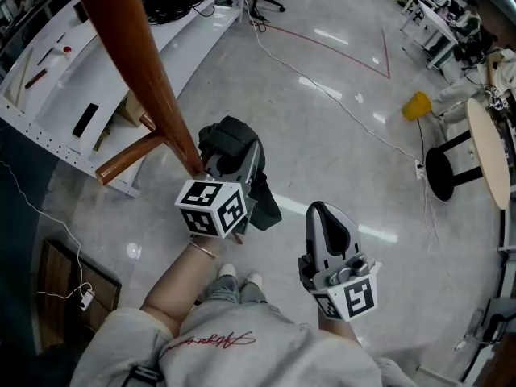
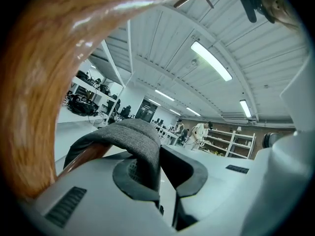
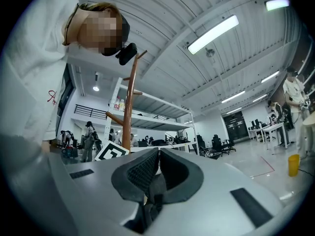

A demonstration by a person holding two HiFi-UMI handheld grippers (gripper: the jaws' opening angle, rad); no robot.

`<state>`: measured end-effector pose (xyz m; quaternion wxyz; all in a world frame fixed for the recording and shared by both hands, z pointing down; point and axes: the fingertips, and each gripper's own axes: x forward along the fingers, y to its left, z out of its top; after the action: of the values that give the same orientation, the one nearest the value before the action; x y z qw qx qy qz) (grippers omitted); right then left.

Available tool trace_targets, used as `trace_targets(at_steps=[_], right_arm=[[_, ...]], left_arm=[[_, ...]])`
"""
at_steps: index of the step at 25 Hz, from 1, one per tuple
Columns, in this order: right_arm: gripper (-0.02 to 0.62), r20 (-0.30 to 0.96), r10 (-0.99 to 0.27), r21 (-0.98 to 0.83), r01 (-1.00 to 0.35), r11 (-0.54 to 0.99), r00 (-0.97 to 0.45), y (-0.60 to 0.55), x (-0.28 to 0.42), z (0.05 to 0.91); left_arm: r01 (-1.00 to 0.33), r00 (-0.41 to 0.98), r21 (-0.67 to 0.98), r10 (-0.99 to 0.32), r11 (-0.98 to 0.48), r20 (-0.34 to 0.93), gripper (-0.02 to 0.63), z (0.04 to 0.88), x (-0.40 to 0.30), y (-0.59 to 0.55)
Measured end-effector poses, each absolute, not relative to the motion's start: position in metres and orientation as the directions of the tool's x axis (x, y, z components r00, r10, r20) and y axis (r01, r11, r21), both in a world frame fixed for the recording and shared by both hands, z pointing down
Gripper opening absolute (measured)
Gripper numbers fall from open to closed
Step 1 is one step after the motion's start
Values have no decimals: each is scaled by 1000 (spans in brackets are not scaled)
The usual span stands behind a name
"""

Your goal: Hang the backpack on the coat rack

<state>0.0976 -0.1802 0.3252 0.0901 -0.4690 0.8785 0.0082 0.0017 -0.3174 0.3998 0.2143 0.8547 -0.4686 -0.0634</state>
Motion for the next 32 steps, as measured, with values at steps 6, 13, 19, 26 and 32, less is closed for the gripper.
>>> trace_targets(at_steps=[6, 13, 19, 26, 32], right_arm=[[21, -165, -822, -76, -824, 561, -545, -179, 99, 326], [21, -162, -825, -85, -825, 559, -542, -175, 103, 329], [21, -165, -824, -95, -822, 561, -543, -173, 104, 328], [21, -173, -811, -100, -809, 580, -559, -171, 97, 326], [21, -175, -802, -91, -802, 590, -571, -166, 90, 323]], left_arm=[[-783, 530, 464, -835, -414, 148, 43, 419, 3, -329], [-795, 485, 490, -860, -357, 161, 43, 434, 3, -346], [-845, 454, 392, -876, -364, 164, 138, 433, 6, -340], [-855, 447, 378, -873, -354, 193, 258, 428, 6, -326], [-870, 419, 389, -870, -303, 259, 279, 426, 6, -320]])
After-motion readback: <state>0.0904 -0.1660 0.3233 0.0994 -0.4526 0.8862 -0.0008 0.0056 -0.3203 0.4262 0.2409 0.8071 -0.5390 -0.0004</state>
